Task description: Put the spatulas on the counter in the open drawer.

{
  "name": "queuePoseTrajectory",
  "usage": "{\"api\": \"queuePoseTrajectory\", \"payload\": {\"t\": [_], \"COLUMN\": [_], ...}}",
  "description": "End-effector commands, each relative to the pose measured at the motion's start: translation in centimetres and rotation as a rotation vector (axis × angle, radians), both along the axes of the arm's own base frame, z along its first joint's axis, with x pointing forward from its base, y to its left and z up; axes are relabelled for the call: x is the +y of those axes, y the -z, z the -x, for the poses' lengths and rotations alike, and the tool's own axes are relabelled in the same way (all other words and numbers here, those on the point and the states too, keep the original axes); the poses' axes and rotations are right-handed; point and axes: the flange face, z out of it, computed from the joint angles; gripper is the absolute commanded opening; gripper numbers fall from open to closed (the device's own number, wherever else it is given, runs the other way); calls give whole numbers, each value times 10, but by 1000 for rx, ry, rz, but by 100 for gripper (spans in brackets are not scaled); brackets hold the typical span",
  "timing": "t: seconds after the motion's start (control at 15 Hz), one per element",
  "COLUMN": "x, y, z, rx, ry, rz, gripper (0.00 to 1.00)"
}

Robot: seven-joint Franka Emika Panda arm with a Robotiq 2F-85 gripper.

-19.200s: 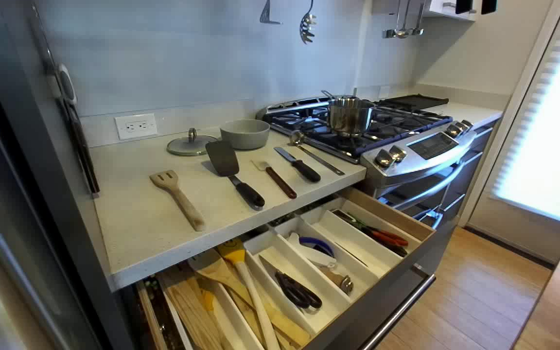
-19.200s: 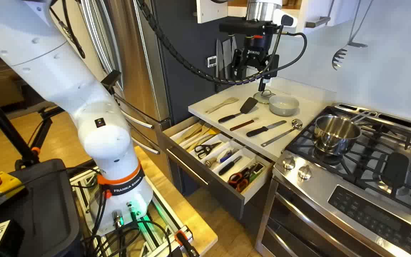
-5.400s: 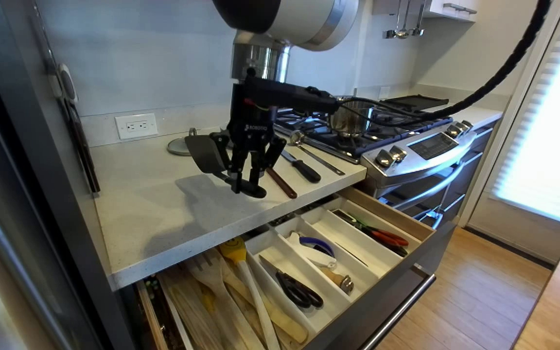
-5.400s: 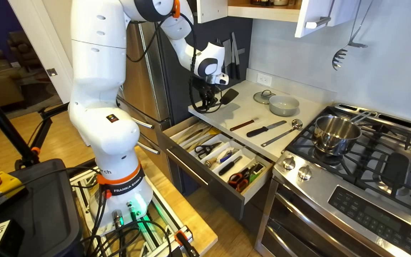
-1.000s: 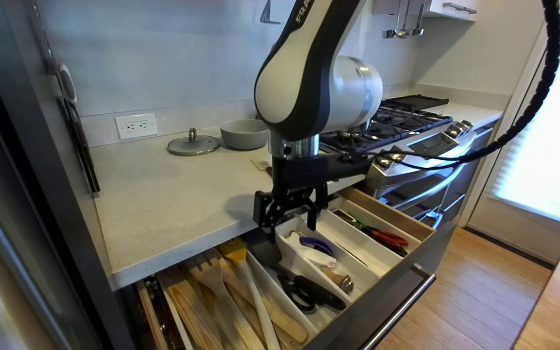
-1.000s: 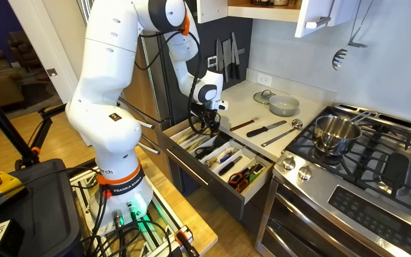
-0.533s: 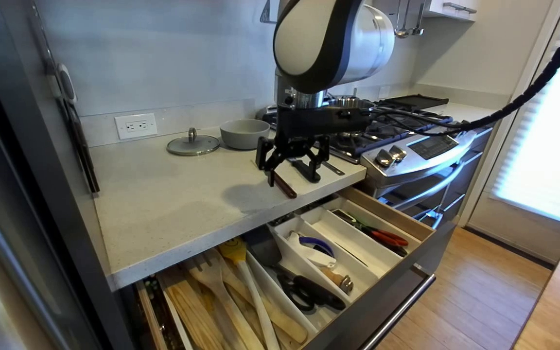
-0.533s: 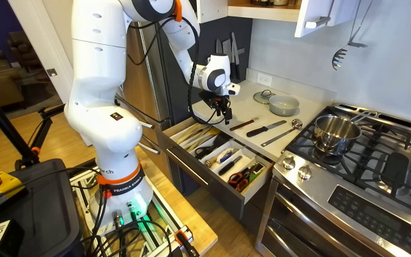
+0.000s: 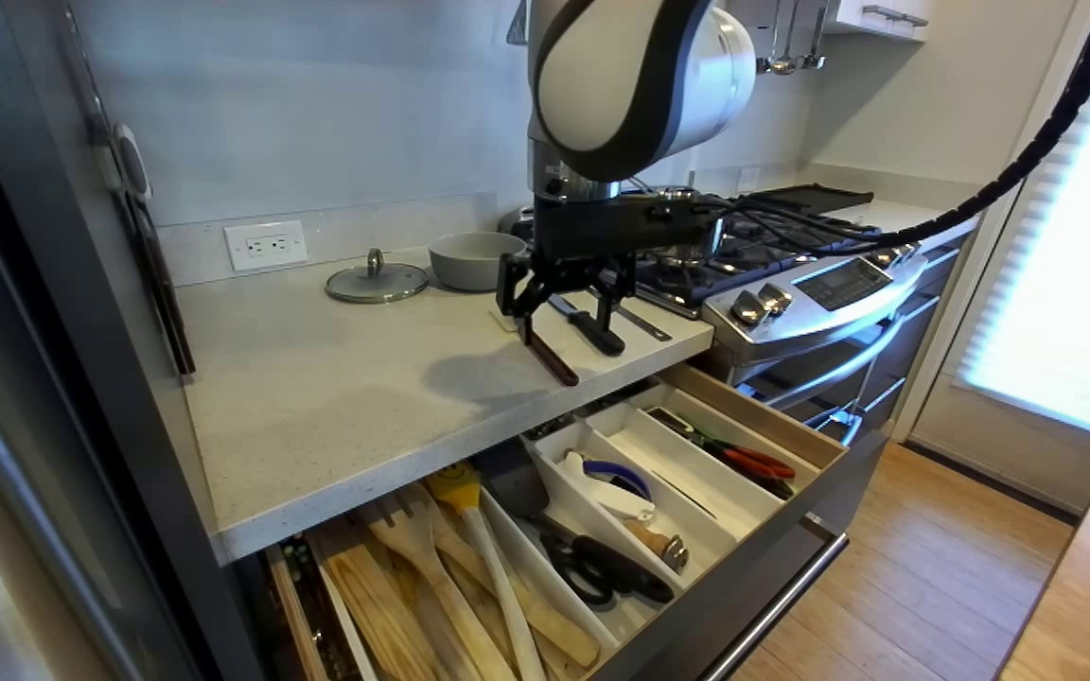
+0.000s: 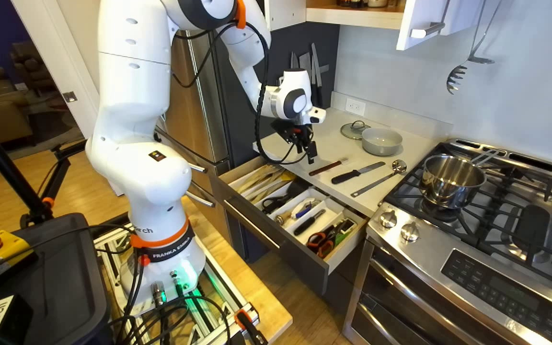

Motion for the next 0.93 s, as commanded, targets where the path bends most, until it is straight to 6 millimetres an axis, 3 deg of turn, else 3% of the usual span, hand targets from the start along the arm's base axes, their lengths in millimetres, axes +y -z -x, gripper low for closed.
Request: {"api": "queuePoseTrajectory", "payload": {"t": [0.0, 0.13, 0.27, 0.87], "x": [-45, -64, -67, -35], "y": [7, 12, 16, 50], "z": [-27, -40, -52, -72], "rx": [-38, -55, -70, -26], "ry": [68, 89, 92, 74], "rz": [128, 160, 147, 20], "gripper": [100, 100, 100, 100]}}
